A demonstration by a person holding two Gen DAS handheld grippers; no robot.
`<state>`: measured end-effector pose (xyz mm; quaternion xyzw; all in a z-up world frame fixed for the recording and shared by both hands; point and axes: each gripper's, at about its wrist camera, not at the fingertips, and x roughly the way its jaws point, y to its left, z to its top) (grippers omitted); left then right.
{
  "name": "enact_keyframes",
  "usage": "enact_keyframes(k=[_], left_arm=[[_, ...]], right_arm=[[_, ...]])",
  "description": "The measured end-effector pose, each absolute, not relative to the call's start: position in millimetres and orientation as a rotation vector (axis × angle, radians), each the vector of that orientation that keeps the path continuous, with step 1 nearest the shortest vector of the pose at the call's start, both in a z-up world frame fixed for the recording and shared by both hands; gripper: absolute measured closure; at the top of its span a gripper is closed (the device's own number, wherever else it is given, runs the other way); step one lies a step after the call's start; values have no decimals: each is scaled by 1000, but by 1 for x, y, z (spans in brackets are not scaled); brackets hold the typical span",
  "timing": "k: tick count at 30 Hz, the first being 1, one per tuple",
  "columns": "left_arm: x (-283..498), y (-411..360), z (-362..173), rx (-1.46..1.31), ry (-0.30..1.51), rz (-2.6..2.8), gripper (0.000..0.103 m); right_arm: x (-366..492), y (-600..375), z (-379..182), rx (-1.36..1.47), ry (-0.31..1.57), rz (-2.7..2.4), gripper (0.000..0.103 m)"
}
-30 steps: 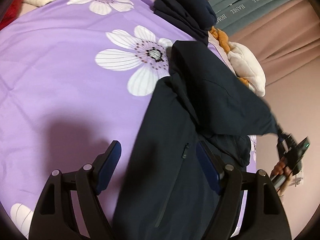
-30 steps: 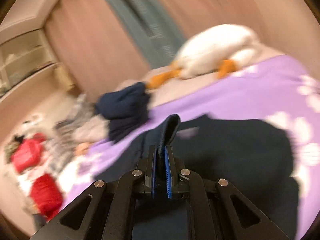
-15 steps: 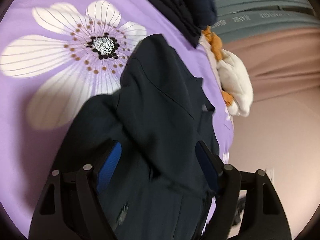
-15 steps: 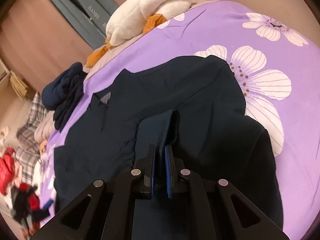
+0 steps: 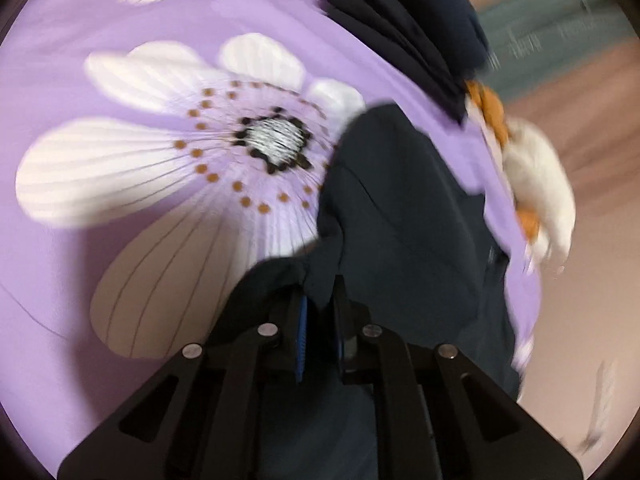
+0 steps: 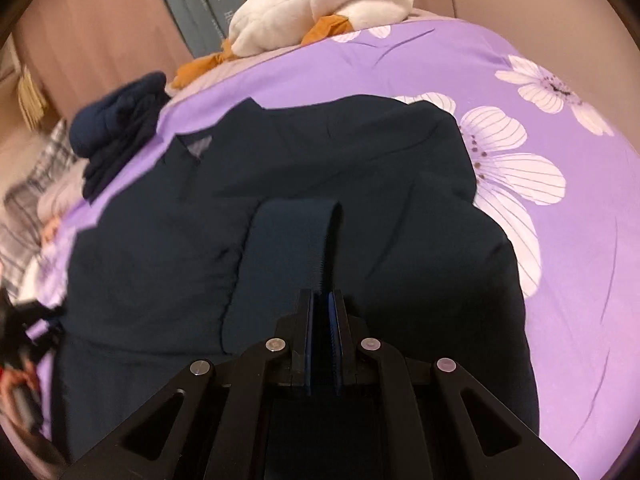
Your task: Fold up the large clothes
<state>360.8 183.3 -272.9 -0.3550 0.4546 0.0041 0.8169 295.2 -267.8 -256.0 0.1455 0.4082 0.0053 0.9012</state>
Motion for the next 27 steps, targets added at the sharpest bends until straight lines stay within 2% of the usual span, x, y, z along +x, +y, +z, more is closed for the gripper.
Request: enact_keyframes(k=[1,5,6,9,13,19,24,27], left_arm=[[358,181,-268,-710,979,-1,86],[339,195,-238,-612,928,8,51],[335,200,-230,-617,904,2,49],[335,190,-218,-597,888,-52,47],[346,140,-215,-501,906,-158,47],[361,65,-235,-342,954,-270,47],[378,51,-275,-295,1054,-223,45],[379,52,-272,-298,1053,-230,44]], right_arm=[[294,-270,-255,302,842,4,93],[287,-274,-228,258,781,-56,93],[285,-273,-220,251,752,-54,93],[285,-261,-200,243,693,25,90],[304,-231,-198,224,708,126,88],[335,-202,-224,183,793,172,88],[341,-210,-258,206,909,165,88],[341,-224,-258,273,912,220,88]])
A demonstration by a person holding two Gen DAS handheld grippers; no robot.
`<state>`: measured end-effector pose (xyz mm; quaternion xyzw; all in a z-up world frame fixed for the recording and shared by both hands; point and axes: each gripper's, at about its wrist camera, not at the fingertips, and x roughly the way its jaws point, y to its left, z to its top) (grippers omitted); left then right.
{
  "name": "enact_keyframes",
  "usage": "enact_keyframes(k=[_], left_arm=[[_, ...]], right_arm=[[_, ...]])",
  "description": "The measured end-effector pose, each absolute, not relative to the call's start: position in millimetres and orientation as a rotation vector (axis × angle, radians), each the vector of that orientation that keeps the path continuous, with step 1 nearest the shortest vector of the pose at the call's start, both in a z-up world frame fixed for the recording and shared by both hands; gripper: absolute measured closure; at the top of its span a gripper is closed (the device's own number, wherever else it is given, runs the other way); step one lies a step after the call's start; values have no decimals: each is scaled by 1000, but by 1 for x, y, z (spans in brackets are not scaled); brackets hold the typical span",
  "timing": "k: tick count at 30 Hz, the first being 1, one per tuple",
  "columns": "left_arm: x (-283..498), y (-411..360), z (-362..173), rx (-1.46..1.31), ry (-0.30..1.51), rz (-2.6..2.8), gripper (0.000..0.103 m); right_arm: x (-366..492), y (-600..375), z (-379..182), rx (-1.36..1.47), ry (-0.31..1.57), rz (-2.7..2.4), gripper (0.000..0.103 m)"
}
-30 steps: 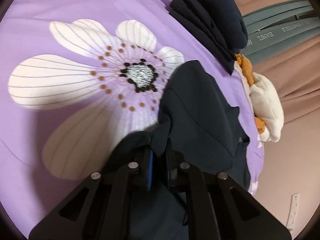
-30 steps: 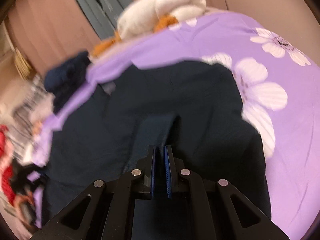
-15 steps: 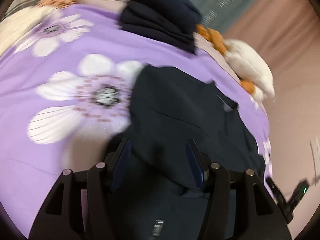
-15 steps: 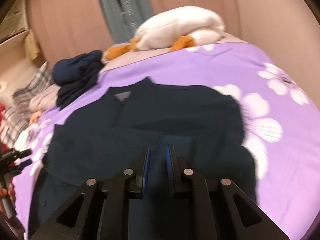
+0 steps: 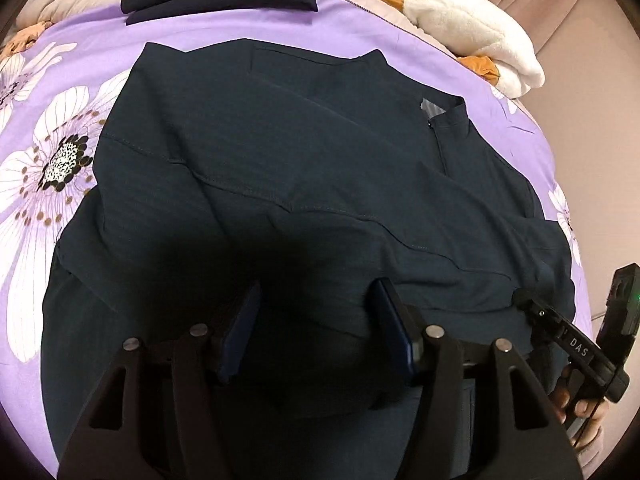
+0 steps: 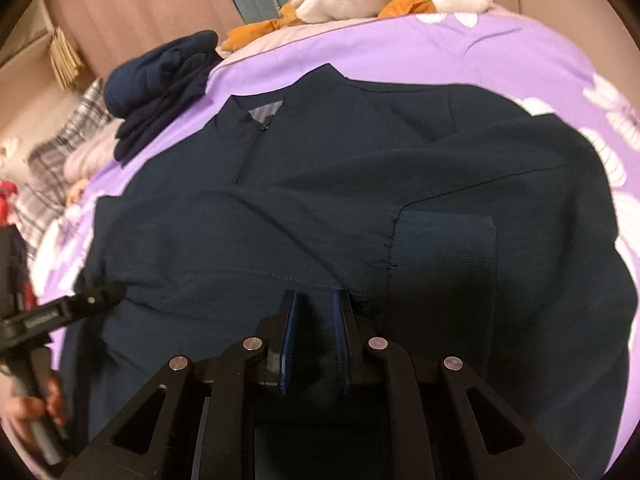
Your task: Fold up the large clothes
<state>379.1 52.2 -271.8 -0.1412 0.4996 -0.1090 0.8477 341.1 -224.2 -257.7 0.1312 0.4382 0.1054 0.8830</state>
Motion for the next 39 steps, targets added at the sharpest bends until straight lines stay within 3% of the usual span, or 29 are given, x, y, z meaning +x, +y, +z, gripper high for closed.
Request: enact_keyframes(k=[4,5,6,8,19,20,21,24,30,37,39], left_arm=[[368,66,-260,-340,1047,-257,43],[364,70,-257,-345,1037,-260,42],[359,74,-255,-348,1031,-260,40],[348,87,-252,-364,1020,-253,39],[327,127,-259,-473,1032,-195,39],[328,127,-259,-479,1031,-196,39],[332,126,-258,-480,1028,-196,39],[341,122,-257,-473,1024,-198,39],[351,117,-264,-481,1033,-199,39],[352,116,-253,-464,1029,-185,39],[348,108,-240,-384,992,-175,39]], right_arm=[[333,-239,-242,335,905,230,84],[327,-246,-233,353,867,238,66],[321,-254,-227,369,837,230,40],[311,-272,-217,396,786,184,31],[337,-296,-248,473,836,128,33],[337,-294,-251,441,852,106,50],[340,-290,-252,414,865,105,80],[334,-276,-239,319,814,133,95],[325,-279,-196,234,649,94,96],[359,-277,-230,76,813,-86,96],[350,-275,-221,51,777,-128,86]])
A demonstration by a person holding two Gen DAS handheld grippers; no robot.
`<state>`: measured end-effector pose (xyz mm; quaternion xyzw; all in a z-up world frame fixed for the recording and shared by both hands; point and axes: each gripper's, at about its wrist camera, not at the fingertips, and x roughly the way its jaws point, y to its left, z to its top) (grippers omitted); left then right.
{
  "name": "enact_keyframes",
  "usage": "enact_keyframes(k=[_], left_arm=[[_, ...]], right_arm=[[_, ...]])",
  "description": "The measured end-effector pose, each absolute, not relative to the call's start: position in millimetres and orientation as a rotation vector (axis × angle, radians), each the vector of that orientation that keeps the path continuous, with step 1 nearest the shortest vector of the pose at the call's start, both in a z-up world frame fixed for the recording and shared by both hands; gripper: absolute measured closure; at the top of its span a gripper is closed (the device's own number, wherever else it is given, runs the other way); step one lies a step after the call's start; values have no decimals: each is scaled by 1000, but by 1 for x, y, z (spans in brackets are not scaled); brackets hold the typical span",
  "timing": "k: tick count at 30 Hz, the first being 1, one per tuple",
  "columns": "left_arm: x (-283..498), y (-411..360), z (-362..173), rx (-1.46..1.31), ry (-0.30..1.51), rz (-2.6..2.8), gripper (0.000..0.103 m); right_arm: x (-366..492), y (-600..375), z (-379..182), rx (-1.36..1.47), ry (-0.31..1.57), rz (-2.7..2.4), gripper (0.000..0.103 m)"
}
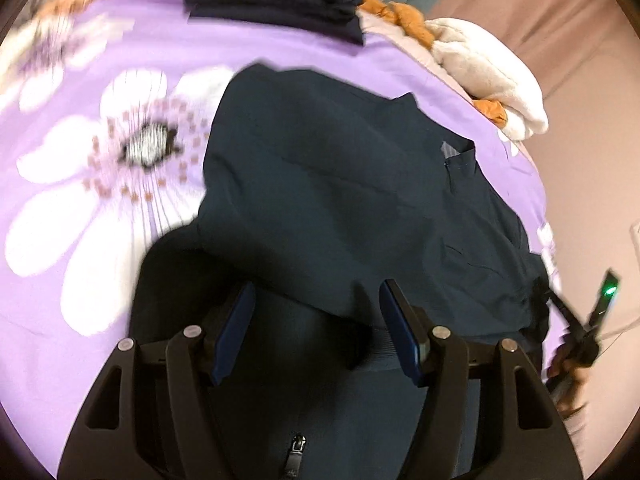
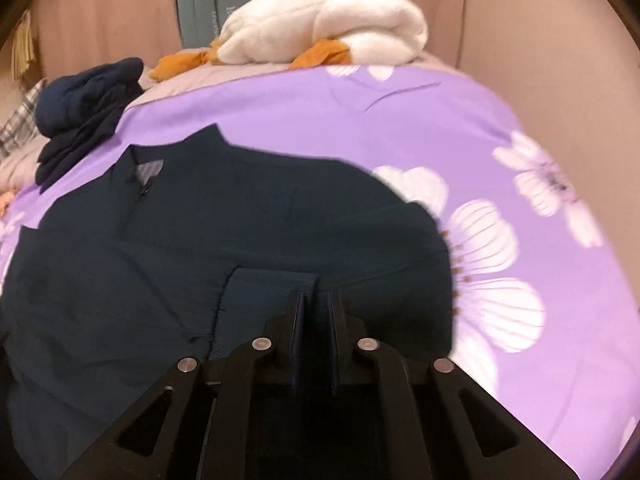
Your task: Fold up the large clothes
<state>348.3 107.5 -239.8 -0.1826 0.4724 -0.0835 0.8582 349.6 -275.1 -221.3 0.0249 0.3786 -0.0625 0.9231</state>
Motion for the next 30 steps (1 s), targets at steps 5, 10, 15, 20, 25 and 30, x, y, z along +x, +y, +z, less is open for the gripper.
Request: enact_keyframes(k=[5,10,15,20,25,30], left_arm=[[351,72,-226,-217,926,-214,39],[365,50,-256,-152,955,-186,46],[371,46,-278,-115,980,-192,45],[366,51,-271,-130,992,-175,45],[321,52,-240,-111,941,-171,30],[259,46,-220,-34,900,-164,24]], right_arm=[[316,-260,-189,60,628,-25,81],[315,-221,-210,-6,717,148,81],[330,-212,-245,-46,832,135,81],[333,-217,-242,-15,833,136,81],[305,-228,-218,125,838,175,70],[253,-218,-205,118,825,219,57]])
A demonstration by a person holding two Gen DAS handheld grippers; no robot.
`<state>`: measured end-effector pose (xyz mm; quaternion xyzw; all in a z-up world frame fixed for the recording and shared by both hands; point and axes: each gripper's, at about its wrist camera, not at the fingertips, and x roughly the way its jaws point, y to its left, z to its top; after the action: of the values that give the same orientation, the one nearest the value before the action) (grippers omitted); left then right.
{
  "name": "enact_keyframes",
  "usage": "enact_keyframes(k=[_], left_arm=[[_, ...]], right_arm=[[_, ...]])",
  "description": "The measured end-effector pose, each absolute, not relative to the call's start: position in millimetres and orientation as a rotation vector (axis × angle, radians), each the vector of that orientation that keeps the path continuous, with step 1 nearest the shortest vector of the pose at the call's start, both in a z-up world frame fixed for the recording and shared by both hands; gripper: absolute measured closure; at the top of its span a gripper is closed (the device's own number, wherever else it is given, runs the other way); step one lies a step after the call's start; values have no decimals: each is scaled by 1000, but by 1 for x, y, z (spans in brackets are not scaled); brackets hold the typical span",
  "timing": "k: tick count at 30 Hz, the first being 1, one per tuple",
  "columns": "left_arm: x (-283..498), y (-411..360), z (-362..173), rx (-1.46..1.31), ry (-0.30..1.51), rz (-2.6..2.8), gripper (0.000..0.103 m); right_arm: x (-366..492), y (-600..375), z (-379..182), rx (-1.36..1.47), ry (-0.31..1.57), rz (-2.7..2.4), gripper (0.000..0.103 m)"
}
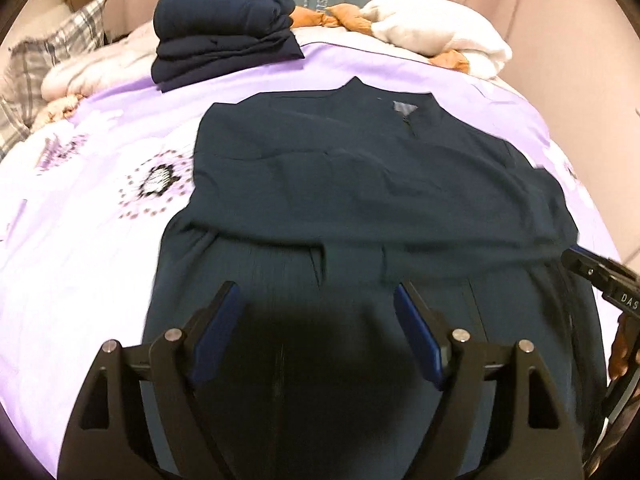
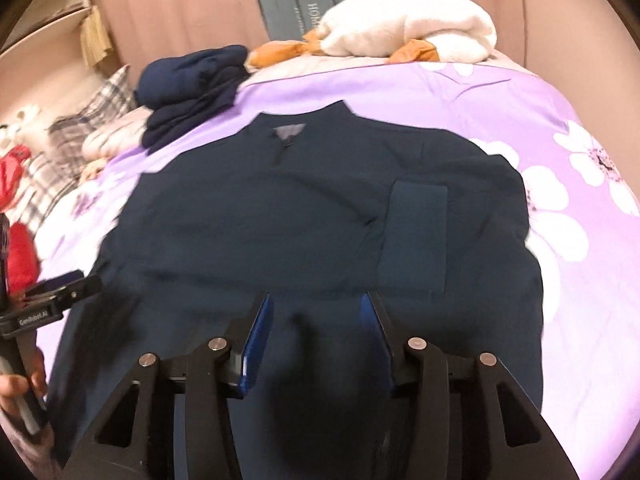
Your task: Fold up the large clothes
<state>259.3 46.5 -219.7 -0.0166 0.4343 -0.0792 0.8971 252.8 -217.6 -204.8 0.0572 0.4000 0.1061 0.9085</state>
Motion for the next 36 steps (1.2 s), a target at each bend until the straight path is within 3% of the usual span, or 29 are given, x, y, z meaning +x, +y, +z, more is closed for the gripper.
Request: enact_keyframes(k=[13,19,24,36], left_arm=[[140,31,-221,-2,863,-181,24],[122,27,-250,2,921,-179,31],[115,27,-275,5,986,-152,31],[95,46,-269,-15,970,-106,31]], right_arm=[[146,-188,-208,95,837,339,57],[132,-178,-238,87,914,335,57],[123,-171,-247,25,924,298,57],[102,-224,-253,110,951,142,57]])
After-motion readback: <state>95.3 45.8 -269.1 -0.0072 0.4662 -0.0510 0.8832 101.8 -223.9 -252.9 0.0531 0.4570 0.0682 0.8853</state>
